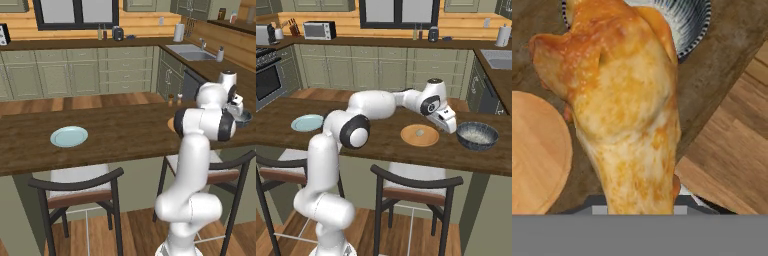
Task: Pick the chicken drumstick and garlic from their plates and place them in the bowl. Then put the bowl in the fridge.
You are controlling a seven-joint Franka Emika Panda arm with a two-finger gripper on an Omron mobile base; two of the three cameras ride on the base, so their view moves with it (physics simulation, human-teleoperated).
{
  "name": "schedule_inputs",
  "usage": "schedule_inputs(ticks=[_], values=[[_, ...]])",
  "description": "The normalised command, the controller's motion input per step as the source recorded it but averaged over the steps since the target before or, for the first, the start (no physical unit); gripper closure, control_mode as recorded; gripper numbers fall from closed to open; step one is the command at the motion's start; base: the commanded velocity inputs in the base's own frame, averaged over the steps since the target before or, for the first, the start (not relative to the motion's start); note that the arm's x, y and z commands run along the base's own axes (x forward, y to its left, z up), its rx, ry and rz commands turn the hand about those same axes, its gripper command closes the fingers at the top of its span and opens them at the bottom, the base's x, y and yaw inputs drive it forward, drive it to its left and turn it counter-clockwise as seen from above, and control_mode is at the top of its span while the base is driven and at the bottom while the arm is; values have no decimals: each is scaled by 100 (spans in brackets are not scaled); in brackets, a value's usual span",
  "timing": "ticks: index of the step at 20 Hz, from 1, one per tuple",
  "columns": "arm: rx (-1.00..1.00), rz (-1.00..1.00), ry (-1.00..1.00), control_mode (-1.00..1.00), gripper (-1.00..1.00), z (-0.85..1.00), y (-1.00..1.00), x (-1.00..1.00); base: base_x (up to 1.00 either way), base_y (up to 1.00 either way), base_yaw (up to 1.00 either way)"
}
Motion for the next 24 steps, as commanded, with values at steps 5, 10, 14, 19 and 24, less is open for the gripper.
schedule_inputs(ticks=[5,10,14,19,24], values=[[0,0,-6,-100,100,-1,-60,0,0,0,0],[0,0,0,-100,100,-31,-34,0,0,0,0],[0,0,0,-100,100,-24,-36,1,0,0,0],[0,0,0,-100,100,0,-32,36,0,0,0],[0,3,0,-100,100,-7,-5,44,0,0,0]])
